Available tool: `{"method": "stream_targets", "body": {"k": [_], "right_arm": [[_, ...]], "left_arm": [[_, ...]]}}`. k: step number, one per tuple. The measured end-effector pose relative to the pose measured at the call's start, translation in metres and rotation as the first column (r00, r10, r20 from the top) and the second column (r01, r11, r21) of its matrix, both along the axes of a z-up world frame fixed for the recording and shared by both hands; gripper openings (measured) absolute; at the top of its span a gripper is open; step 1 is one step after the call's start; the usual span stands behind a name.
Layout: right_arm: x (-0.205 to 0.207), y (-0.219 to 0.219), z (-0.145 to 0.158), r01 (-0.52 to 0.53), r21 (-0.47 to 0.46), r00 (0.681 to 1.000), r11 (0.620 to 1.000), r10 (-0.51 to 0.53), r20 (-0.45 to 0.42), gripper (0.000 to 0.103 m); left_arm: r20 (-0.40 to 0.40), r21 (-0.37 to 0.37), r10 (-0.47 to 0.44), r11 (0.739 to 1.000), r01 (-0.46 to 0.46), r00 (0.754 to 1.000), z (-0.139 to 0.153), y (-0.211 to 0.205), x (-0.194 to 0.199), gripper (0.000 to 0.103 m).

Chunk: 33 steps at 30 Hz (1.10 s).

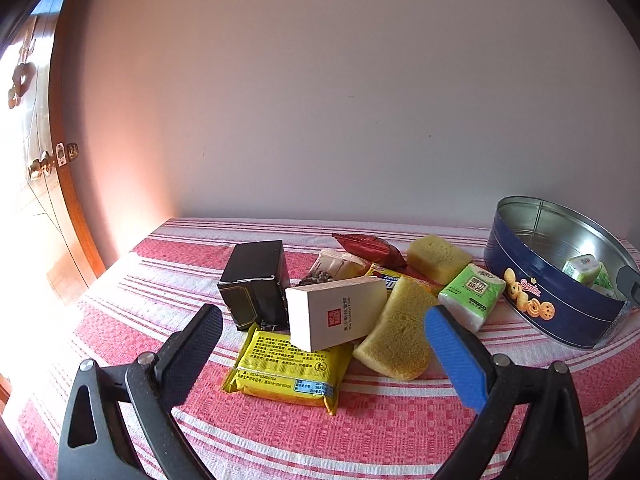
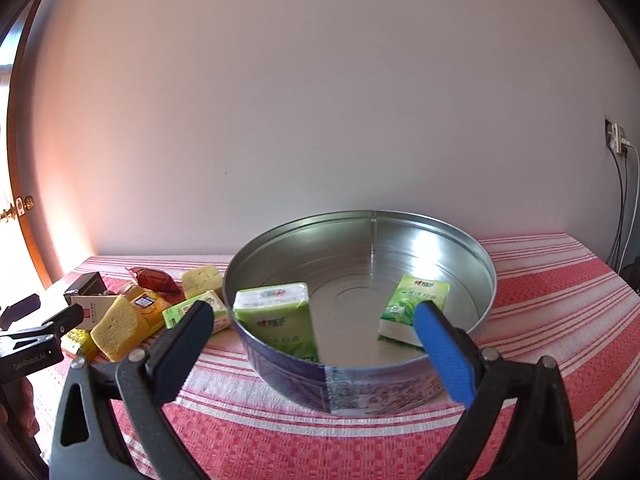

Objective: Organize objects
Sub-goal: 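Move both tools back toward the remaining items on the table, then grasp the yellow sponge with the right gripper while the left grasps the yellow biscuit packet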

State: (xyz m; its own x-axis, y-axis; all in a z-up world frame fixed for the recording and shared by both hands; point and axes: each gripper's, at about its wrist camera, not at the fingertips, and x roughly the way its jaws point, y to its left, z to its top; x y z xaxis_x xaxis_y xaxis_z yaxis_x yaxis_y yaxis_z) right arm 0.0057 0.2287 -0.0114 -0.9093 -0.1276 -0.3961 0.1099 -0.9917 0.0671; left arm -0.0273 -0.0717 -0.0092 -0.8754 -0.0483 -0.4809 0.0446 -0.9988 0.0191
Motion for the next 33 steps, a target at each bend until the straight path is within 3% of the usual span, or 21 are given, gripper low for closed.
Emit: {"method": "stream_targets", "body": {"k": [9, 18, 22, 24, 26, 28, 33], "right_arm": [[-0.005, -0.064, -0.008, -0.158, -0.064, 0.981, 0.985, 0.164, 0.105, 0.102], [-0.033, -0.145, -0.027, -0.286, -0.088, 0.908, 0.954, 0.299, 0.292, 0.098], [-0.056, -0.165, -0.04, -0.285, -0.144, 0.866, 0.948, 0.319, 0.386, 0.087], [-0.067, -0.173, -0.048, -0.269, -0.173, 0.847, 0.947, 0.319, 0.426, 0.086], [-0.075, -0.179, -0.049, -0.249, -0.17, 0.853, 0.953, 0.299, 0.428, 0.087], [-0.078, -0.182, -0.049, -0.256, -0.169, 0.849, 0.952, 0.305, 0.431, 0.072], [-0.072, -0.173, -0.046, -0.277, -0.18, 0.851, 0.944, 0.327, 0.411, 0.063]], "left_arm": [[-0.006, -0.01, 0.107, 0.994, -0.107, 0.994, 0.0, -0.048, -0.003, 0.102], [-0.007, 0.016, 0.169, 0.986, -0.169, 0.986, 0.003, -0.081, -0.008, 0.102], [-0.008, 0.033, 0.134, 0.991, -0.133, 0.991, 0.006, -0.081, -0.01, 0.102], [-0.012, 0.018, 0.124, 0.992, -0.124, 0.992, 0.006, -0.078, -0.01, 0.102], [-0.013, 0.0, 0.13, 0.991, -0.13, 0.991, 0.005, -0.076, -0.011, 0.102], [-0.002, -0.007, 0.129, 0.992, -0.129, 0.992, 0.004, -0.074, -0.012, 0.102], [0.037, -0.008, 0.049, 0.999, -0.049, 0.998, -0.001, -0.066, -0.014, 0.102]]}}
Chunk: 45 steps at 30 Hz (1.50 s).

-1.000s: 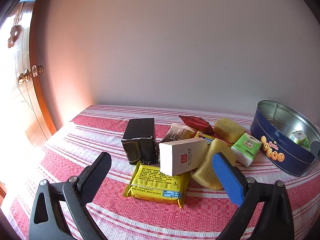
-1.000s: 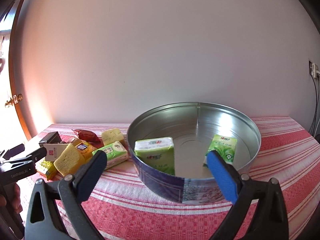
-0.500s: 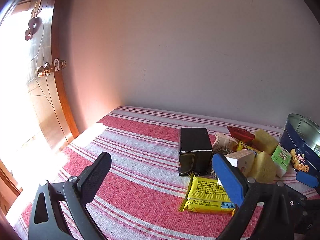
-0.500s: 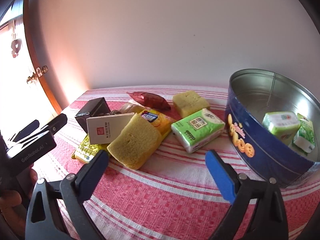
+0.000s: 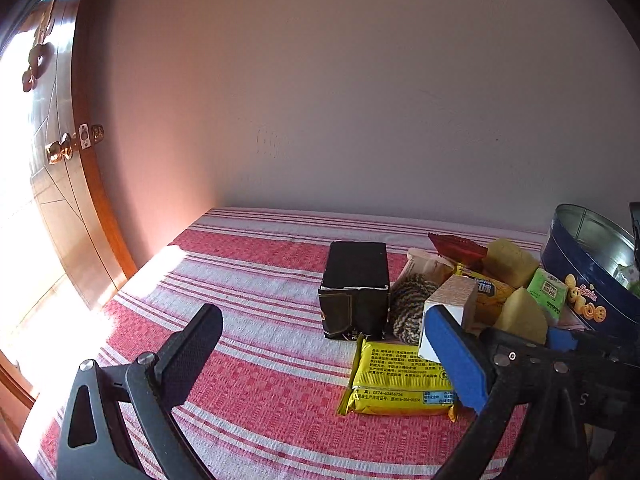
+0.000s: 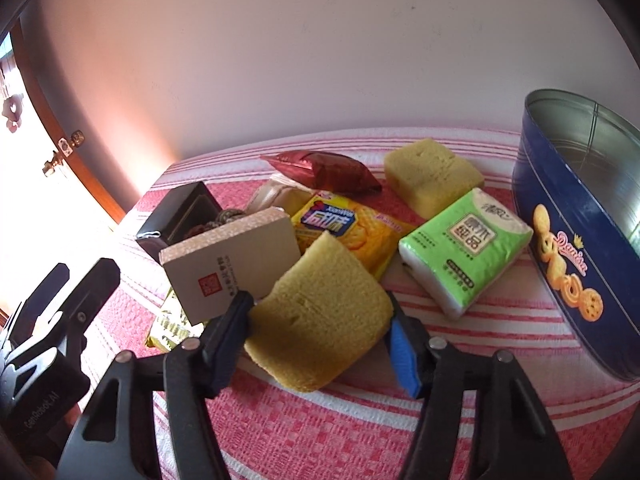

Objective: Organize objects
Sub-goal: 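Grasp the yellow sponge with the right gripper while the left grasps the yellow biscuit packet, then carry the sponge and biscuit packet over the tin and release both inside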

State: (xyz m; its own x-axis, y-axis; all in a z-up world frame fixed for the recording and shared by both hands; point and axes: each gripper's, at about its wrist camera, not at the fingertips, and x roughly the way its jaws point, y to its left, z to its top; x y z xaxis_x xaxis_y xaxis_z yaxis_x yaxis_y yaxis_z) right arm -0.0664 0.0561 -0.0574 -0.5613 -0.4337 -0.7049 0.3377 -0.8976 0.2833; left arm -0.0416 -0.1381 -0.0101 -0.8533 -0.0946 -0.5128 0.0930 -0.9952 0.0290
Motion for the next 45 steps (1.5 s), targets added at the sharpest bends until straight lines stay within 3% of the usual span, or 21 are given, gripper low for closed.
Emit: {"method": "stream_targets", "body": {"k": [5, 11, 15, 20, 24, 27, 35, 41, 45], "right_arm": [[0.024, 0.019, 0.017, -0.012, 0.02, 0.995, 1.0, 0.014, -0.097, 0.062], [0.068, 0.055, 0.034, 0.025, 0.146, 0.959, 0.989, 0.017, -0.281, 0.064], [0.068, 0.062, 0.037, 0.046, 0.132, 0.96, 0.99, -0.007, -0.281, 0.065], [0.068, 0.061, 0.036, 0.011, 0.111, 0.966, 0.994, 0.018, -0.256, 0.065], [0.073, 0.06, 0.038, 0.01, 0.117, 0.961, 0.993, 0.023, -0.275, 0.066], [0.074, 0.061, 0.037, 0.01, 0.109, 0.963, 0.994, 0.02, -0.268, 0.066], [0.073, 0.064, 0.041, 0.027, 0.111, 0.956, 0.993, 0.007, -0.295, 0.066], [0.078, 0.067, 0.048, 0.052, 0.112, 0.938, 0.992, -0.01, -0.346, 0.066], [0.083, 0.069, 0.056, 0.079, 0.125, 0.916, 0.989, -0.022, -0.401, 0.066]], "left_arm": [[0.037, 0.008, -0.096, 0.995, 0.096, 0.995, -0.006, 0.012, -0.001, 0.102], [0.125, 0.075, -0.182, 0.982, 0.174, 0.975, -0.016, 0.022, -0.01, 0.102], [0.224, 0.098, -0.17, 0.984, 0.151, 0.96, -0.03, 0.028, -0.027, 0.102], [0.373, 0.063, -0.133, 0.991, 0.118, 0.918, -0.052, 0.04, -0.049, 0.102], [0.368, 0.069, -0.11, 0.993, 0.091, 0.923, -0.053, 0.039, -0.049, 0.099], [0.334, 0.075, -0.098, 0.994, 0.077, 0.937, -0.048, 0.037, -0.043, 0.074], [0.263, 0.214, -0.065, 0.977, 0.007, 0.963, -0.038, 0.009, -0.023, 0.073], [0.106, 0.231, 0.063, 0.969, -0.086, 0.992, -0.018, -0.003, 0.002, 0.073], [-0.005, 0.178, 0.082, 0.981, -0.08, 0.997, -0.006, 0.011, 0.016, 0.073]]}}
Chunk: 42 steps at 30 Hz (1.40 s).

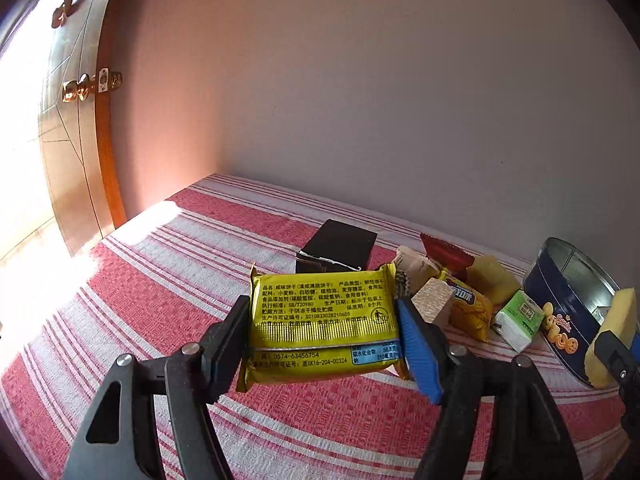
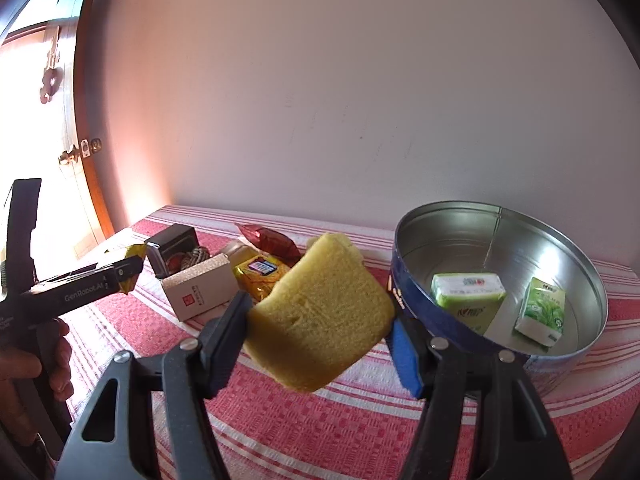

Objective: Organize objects
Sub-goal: 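Carry the sponge and biscuit packet over the tin and release both inside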

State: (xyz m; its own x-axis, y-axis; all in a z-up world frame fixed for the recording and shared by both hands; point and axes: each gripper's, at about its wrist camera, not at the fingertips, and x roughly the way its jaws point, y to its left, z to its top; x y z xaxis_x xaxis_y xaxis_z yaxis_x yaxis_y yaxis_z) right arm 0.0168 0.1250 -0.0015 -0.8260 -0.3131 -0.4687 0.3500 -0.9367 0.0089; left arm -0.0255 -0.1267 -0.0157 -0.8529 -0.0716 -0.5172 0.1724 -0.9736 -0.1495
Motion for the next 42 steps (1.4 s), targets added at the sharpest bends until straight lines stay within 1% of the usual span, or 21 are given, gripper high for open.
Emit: {"method": "stream_targets", "body": {"k": [3, 7, 13, 17, 21, 27, 29, 35, 38, 42], "right_arm": [[0.002, 0.007, 0.008, 0.023, -0.014, 0.999, 1.0, -0.023, -0.036, 0.066], [0.002, 0.013, 0.015, 0.057, 0.008, 0.995, 0.998, -0.056, -0.081, 0.066], [0.002, 0.032, 0.027, 0.113, 0.011, 0.983, 0.994, -0.111, -0.146, 0.066], [-0.001, 0.05, 0.029, 0.161, 0.026, 0.973, 0.987, -0.154, -0.172, 0.066], [-0.006, 0.075, 0.029, 0.211, 0.034, 0.963, 0.977, -0.202, -0.18, 0.066], [-0.018, 0.115, 0.031, 0.291, 0.036, 0.942, 0.956, -0.279, -0.188, 0.066], [-0.022, 0.128, 0.032, 0.316, 0.029, 0.934, 0.948, -0.306, -0.183, 0.066], [-0.033, 0.163, 0.03, 0.392, 0.059, 0.906, 0.918, -0.374, -0.196, 0.066], [-0.042, 0.179, 0.031, 0.427, 0.063, 0.892, 0.902, -0.409, -0.194, 0.066], [-0.058, 0.202, 0.026, 0.472, 0.075, 0.874, 0.878, -0.455, -0.168, 0.066]], "left_arm": [[-0.031, -0.033, -0.011, 0.999, 0.01, 0.999, 0.001, 0.01, 0.003, 0.073], [-0.034, -0.09, -0.021, 0.996, 0.017, 0.999, 0.008, 0.027, 0.003, 0.073], [-0.027, -0.078, -0.048, 0.996, 0.045, 0.998, 0.011, 0.056, 0.005, 0.073], [-0.036, -0.103, -0.067, 0.993, 0.063, 0.997, 0.015, 0.078, 0.004, 0.073], [-0.046, -0.11, -0.099, 0.989, 0.093, 0.994, 0.02, 0.099, 0.001, 0.073], [-0.064, -0.078, -0.174, 0.983, 0.169, 0.983, 0.03, 0.136, -0.008, 0.073], [-0.07, -0.08, -0.195, 0.979, 0.19, 0.978, 0.033, 0.15, -0.01, 0.073], [-0.082, -0.098, -0.25, 0.965, 0.242, 0.965, 0.04, 0.189, -0.019, 0.073], [-0.087, -0.09, -0.274, 0.96, 0.266, 0.958, 0.044, 0.203, -0.027, 0.073], [-0.088, -0.091, -0.316, 0.947, 0.308, 0.945, 0.046, 0.228, -0.034, 0.073]]}}
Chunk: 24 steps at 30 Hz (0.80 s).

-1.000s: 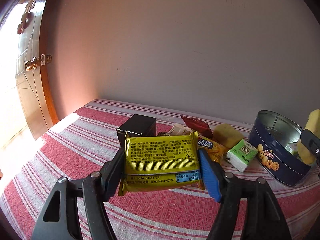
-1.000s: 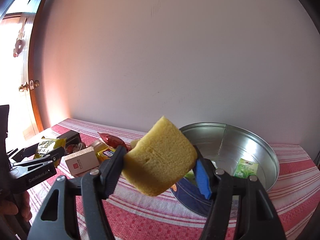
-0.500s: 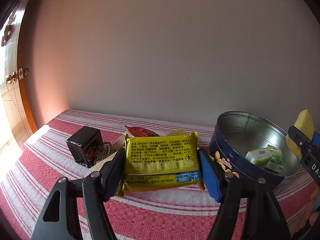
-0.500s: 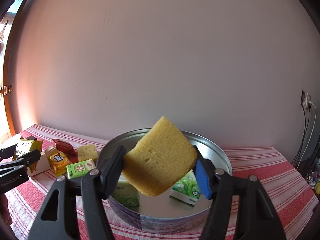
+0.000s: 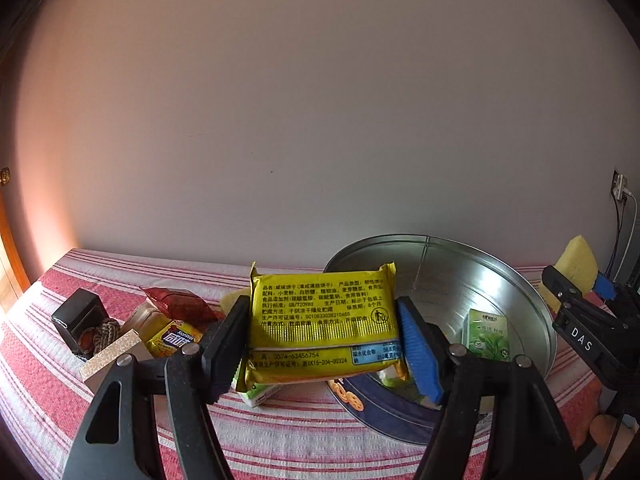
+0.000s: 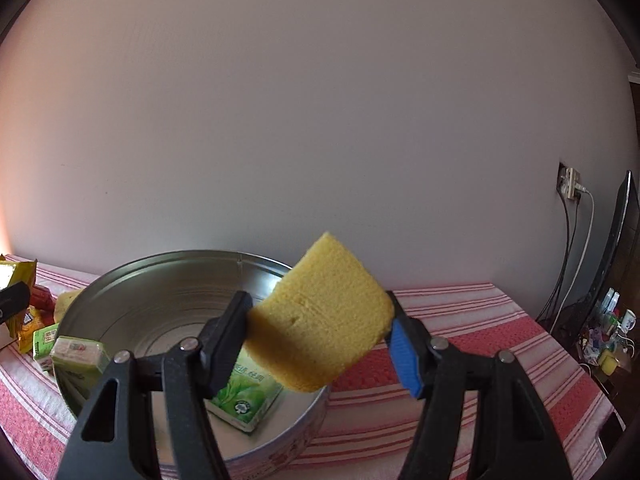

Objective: Organize objects
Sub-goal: 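Carry the sponge and biscuit packet over the tin and release both inside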

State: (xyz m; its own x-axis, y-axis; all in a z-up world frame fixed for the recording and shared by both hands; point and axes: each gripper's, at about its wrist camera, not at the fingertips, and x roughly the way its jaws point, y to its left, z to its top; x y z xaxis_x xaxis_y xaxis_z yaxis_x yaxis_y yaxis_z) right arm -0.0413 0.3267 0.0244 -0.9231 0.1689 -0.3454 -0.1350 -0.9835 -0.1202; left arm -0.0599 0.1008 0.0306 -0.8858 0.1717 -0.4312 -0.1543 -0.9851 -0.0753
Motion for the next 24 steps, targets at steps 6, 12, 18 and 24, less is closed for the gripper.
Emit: {"method": "stream_targets", "body": {"k": [6, 12, 18, 24], "right_arm": [[-0.023, 0.016, -0.011, 0.018, -0.011, 0.997, 1.0, -0.017, 0.069, 0.066], [-0.034, 0.013, -0.016, 0.002, -0.003, 0.995, 1.0, -0.001, 0.101, 0.066], [-0.044, 0.008, -0.029, -0.031, -0.069, 0.985, 0.997, 0.042, 0.165, 0.066], [-0.047, -0.007, -0.034, -0.067, -0.067, 0.98, 0.995, 0.078, 0.185, 0.066]], "left_arm": [[0.027, -0.014, -0.071, 0.997, 0.072, 0.997, -0.007, 0.041, -0.011, 0.073], [0.042, -0.05, -0.118, 0.991, 0.12, 0.992, -0.014, 0.071, -0.022, 0.073], [0.048, -0.063, -0.119, 0.991, 0.122, 0.992, -0.017, 0.072, -0.029, 0.073], [0.053, -0.096, -0.128, 0.986, 0.133, 0.99, -0.018, 0.073, -0.039, 0.073]]}}
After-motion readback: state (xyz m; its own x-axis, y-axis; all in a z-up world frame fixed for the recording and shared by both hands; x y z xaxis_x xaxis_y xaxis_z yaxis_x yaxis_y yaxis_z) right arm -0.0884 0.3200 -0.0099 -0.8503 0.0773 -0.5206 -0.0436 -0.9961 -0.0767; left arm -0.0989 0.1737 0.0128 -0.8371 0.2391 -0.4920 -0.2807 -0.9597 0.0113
